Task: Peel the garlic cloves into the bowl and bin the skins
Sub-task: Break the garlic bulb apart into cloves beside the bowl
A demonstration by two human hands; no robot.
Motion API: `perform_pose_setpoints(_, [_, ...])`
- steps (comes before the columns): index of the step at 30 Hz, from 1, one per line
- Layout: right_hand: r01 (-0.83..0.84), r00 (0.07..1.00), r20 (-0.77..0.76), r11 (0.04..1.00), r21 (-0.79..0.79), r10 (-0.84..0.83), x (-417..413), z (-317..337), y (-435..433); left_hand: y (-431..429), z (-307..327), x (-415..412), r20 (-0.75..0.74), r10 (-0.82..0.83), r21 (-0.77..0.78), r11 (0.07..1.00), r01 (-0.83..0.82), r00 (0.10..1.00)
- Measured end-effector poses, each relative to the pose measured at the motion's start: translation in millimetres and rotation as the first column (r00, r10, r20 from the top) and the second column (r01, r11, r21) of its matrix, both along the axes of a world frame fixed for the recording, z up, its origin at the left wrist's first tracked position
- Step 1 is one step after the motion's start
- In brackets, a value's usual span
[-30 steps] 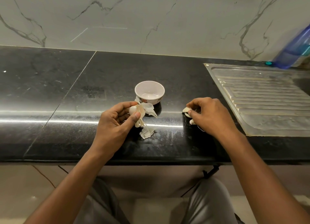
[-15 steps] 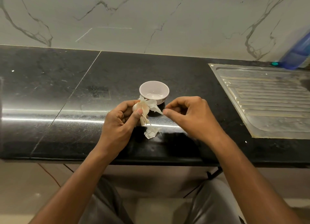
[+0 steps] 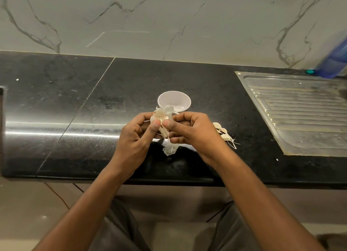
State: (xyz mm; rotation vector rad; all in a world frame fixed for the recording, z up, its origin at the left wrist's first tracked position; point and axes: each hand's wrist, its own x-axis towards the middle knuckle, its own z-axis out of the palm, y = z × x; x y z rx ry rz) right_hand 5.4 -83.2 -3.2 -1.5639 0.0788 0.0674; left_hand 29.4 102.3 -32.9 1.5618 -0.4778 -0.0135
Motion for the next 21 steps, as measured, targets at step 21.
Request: perform_pose_setpoints(21, [-0.038,0.987,0.132,0.939,-0.343,0.088,12,-9,-12,-1,-4,0,-0.017,-0.005,-0.027,1.0,0.004,1.0])
